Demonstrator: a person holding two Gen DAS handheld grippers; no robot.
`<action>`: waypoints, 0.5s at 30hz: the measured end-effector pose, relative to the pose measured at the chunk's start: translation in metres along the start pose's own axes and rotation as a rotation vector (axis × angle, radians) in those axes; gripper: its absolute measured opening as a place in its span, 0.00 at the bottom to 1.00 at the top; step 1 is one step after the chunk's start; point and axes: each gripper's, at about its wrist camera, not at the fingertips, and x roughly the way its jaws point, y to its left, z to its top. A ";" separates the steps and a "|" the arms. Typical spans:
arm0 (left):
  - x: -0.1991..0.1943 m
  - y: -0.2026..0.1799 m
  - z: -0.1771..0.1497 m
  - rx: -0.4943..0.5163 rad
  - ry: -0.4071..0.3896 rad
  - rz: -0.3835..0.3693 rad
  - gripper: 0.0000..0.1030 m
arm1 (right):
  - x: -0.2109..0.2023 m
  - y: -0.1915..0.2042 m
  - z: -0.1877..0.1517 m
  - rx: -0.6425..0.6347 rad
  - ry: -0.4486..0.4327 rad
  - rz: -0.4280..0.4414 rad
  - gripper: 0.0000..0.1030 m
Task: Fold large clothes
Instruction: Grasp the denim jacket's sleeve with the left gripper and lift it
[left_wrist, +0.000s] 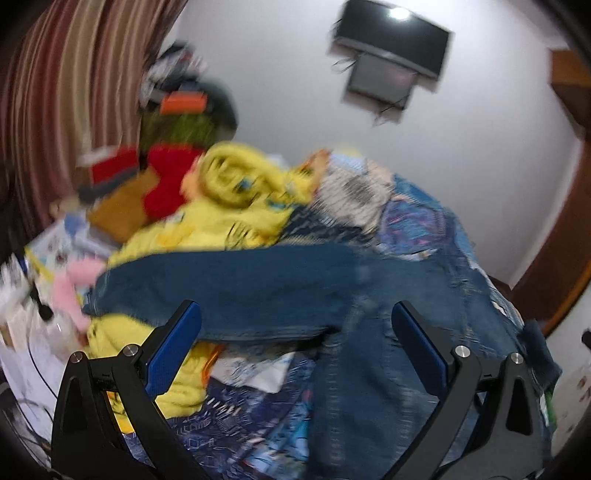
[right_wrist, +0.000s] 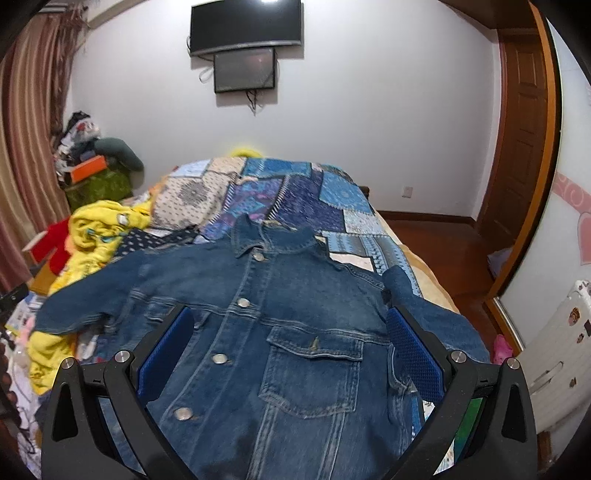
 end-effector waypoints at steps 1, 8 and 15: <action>0.011 0.013 -0.001 -0.040 0.040 -0.011 1.00 | 0.005 0.000 0.000 -0.002 0.011 -0.004 1.00; 0.076 0.087 -0.020 -0.280 0.265 -0.088 1.00 | 0.048 -0.001 -0.007 0.022 0.139 0.016 1.00; 0.127 0.124 -0.039 -0.477 0.378 -0.219 0.89 | 0.075 -0.001 -0.009 0.068 0.229 0.056 1.00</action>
